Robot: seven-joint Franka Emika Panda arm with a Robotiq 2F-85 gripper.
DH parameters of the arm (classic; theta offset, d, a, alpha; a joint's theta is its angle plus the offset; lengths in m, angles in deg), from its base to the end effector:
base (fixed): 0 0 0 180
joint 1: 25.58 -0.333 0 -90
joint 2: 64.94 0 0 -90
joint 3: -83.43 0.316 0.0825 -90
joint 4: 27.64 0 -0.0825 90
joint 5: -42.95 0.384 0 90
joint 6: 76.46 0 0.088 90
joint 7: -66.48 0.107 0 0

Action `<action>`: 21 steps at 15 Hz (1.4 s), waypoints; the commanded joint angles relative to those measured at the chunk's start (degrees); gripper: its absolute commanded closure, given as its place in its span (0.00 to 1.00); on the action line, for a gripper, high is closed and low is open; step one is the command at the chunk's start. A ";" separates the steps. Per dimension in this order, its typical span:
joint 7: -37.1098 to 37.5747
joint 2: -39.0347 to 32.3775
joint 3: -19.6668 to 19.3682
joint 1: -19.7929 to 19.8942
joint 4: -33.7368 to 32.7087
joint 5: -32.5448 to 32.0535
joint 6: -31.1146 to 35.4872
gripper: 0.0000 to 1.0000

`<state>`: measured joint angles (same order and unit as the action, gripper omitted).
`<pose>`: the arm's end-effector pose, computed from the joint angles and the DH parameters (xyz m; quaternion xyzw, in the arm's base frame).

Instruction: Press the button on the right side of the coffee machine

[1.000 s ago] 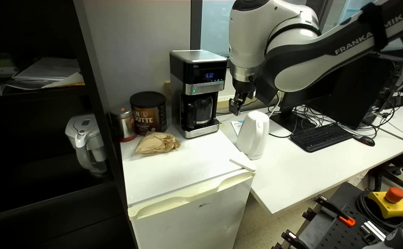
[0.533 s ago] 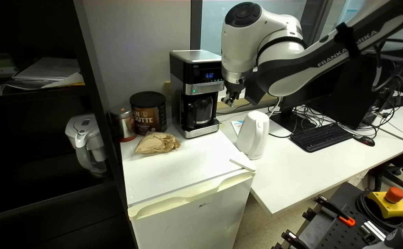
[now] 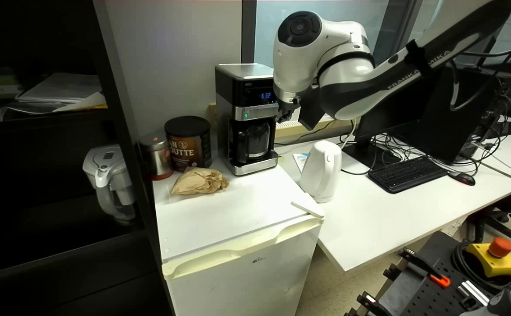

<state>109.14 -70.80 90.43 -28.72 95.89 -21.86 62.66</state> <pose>0.5613 0.0963 0.3704 0.9144 0.1220 0.2348 0.3063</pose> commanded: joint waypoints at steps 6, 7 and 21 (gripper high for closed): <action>10.21 -3.83 -2.52 -0.94 -4.75 -10.34 0.67 0.98; 10.81 -4.10 -2.60 -0.82 -5.01 -10.80 0.62 0.98; 19.49 -6.89 -3.28 -0.34 -7.17 -17.14 1.00 0.98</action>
<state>126.68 -76.04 87.74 -28.76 90.48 -37.38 62.67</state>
